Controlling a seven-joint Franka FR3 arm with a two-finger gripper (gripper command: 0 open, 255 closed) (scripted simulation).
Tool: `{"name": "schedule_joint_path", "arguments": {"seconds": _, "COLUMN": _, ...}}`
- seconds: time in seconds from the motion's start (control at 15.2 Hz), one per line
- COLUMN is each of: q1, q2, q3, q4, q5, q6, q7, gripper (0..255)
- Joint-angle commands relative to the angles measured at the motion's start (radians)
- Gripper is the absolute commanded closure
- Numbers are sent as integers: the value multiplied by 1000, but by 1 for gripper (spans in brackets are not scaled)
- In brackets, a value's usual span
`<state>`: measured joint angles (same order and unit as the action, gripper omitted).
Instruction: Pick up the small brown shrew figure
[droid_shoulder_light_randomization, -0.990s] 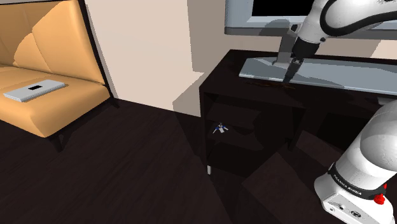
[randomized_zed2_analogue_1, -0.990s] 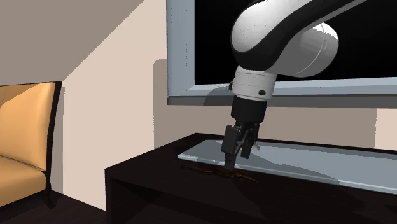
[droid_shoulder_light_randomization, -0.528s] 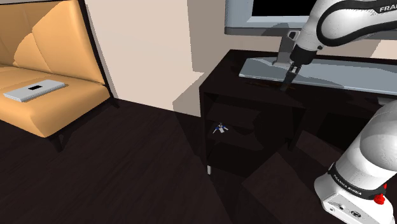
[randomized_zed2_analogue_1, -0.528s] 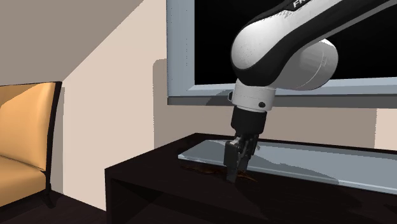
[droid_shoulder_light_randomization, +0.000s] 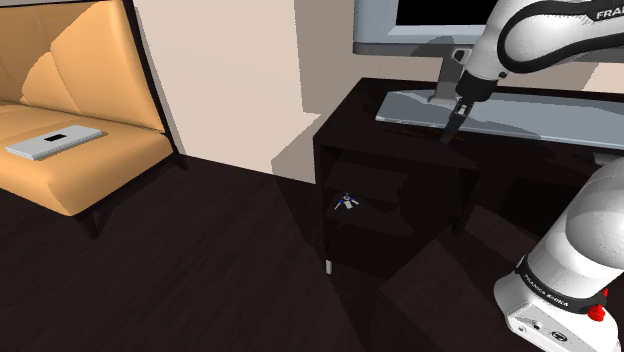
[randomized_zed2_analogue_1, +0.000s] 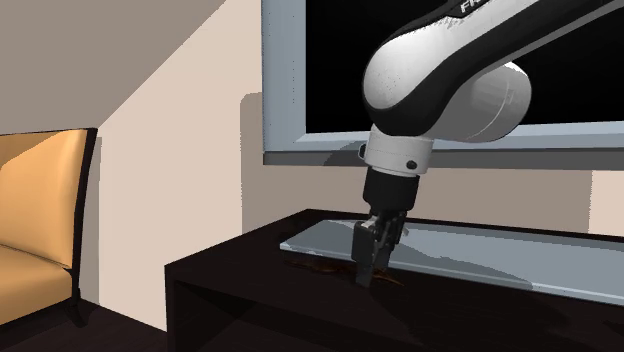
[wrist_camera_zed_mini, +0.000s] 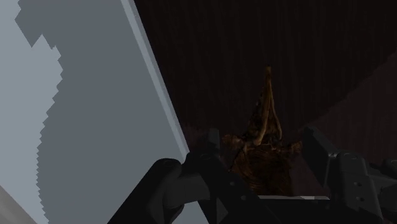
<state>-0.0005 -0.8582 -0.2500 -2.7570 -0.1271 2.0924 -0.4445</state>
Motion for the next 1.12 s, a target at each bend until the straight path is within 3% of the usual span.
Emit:
{"name": "schedule_joint_path", "arguments": {"seconds": 0.0, "q1": 1, "q2": 0, "q3": 1, "q4": 11, "q5": 2, "q6": -13, "q7": 0, "gripper": 255}}
{"name": "schedule_joint_path", "arguments": {"seconds": 1.06, "q1": 15, "q2": -9, "q3": 30, "q4": 196, "q5": 26, "q6": -206, "q7": 8, "gripper": 255}}
